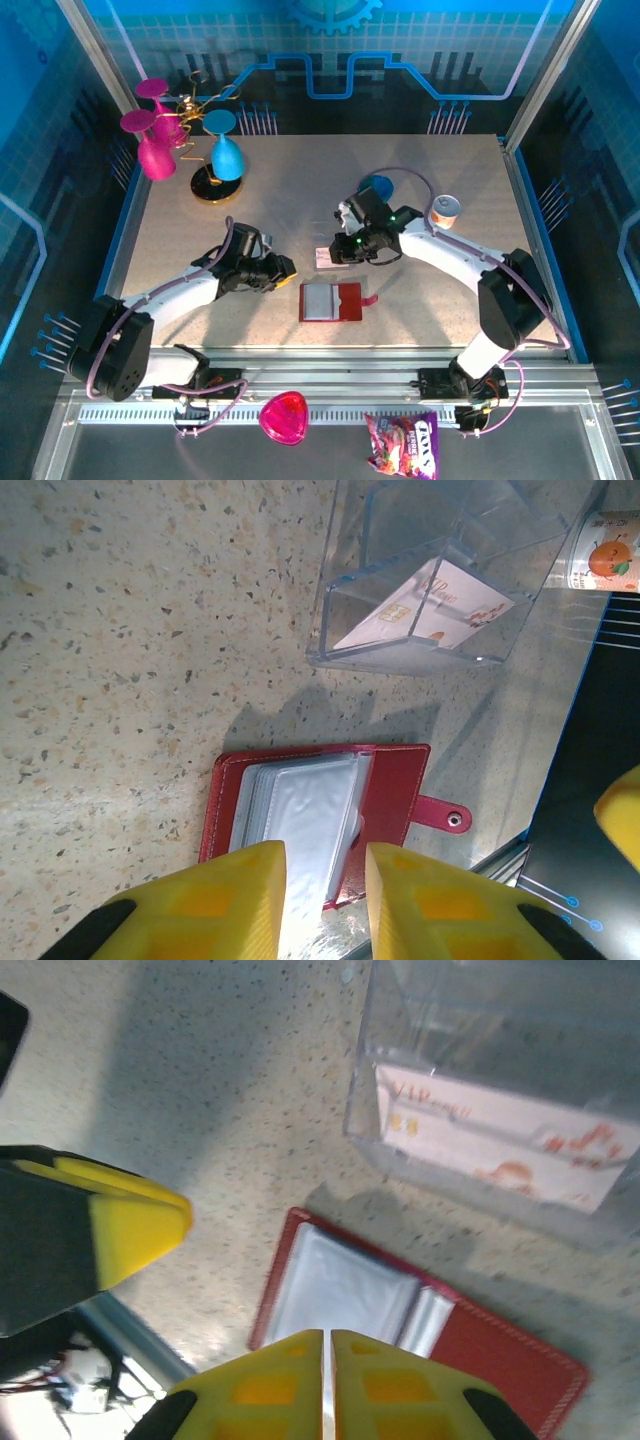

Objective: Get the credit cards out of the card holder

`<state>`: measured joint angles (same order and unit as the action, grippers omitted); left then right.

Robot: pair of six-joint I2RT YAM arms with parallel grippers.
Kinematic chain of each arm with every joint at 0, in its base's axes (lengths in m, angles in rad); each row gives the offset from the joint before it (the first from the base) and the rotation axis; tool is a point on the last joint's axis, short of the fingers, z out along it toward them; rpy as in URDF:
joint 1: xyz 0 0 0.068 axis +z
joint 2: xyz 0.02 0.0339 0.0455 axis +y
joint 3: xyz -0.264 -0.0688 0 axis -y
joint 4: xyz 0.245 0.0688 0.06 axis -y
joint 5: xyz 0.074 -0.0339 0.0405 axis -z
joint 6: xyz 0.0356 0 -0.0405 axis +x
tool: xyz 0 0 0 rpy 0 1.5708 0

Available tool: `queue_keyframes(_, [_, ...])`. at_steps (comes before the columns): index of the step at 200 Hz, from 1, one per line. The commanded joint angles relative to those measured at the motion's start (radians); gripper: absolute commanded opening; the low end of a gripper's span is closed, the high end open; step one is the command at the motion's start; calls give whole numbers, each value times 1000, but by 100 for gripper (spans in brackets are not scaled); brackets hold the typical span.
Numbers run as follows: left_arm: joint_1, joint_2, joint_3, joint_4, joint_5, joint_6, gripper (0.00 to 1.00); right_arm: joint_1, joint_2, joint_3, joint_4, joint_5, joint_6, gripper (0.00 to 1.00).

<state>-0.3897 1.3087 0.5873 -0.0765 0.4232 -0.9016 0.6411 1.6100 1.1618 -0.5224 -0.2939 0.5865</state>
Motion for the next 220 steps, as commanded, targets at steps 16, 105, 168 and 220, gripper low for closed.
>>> queue_keyframes(16, [-36,3,-44,13,18,-25,23,36,-75,-138,180,-120,203,12])
queue_keyframes(105, [-134,38,-112,58,5,-68,13,79,-48,-270,305,-182,260,17])
queue_keyframes(168, [-148,129,-93,93,19,-68,8,101,7,-272,328,-193,272,19])
queue_keyframes(220, [-149,139,-92,59,4,-51,8,119,61,-269,335,-193,281,25])
